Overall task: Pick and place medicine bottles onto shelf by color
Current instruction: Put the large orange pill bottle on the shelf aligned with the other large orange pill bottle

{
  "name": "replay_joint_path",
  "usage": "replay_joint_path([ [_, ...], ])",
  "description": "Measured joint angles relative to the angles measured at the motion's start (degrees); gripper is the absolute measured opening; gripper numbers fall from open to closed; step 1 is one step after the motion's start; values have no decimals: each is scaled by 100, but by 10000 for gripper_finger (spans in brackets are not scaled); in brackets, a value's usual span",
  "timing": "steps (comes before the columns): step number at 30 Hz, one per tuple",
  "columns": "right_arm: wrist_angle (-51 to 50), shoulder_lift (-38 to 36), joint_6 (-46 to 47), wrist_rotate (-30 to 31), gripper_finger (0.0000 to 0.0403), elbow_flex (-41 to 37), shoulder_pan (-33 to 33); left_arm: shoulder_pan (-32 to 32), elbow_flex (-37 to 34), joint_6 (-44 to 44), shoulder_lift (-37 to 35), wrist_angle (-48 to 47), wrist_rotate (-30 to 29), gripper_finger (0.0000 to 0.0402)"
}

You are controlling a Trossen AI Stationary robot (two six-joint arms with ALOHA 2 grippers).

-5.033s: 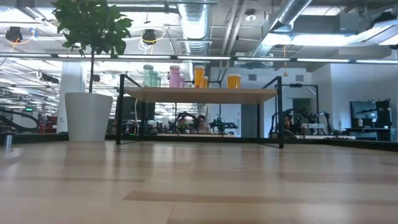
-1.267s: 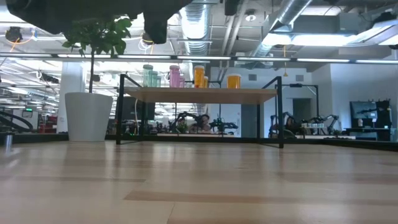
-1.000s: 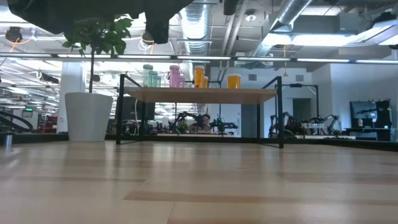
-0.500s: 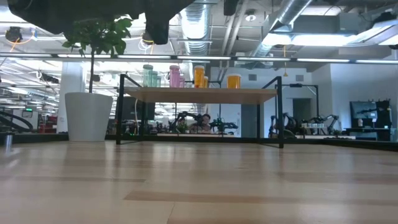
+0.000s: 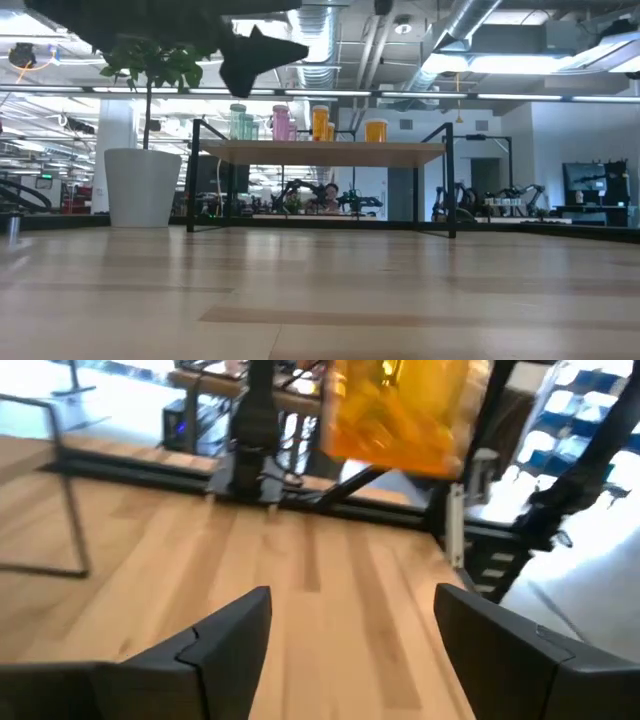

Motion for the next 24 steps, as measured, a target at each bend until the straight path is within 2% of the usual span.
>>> replay_joint_path([
  [4,-753,-483,-318,598,225,0,-278,-7,-53,130,-455,-664,-331,274],
  [8,-1526,-831,-192,1288,227,11,-859,-13,-201,156,-774,-723,-424,275],
  [17,-2420,-703,413,1321,223,-114,-2431,-15,-551,117,-940,-362,-466,275],
  [21,-2348,-621,561,1317,224,-311,-2780,-22,-551,105,-940,-391,-452,275],
  [24,-1704,-579,564,1313,221,-576,-2860,-26,-551,107,-940,-389,-450,275],
])
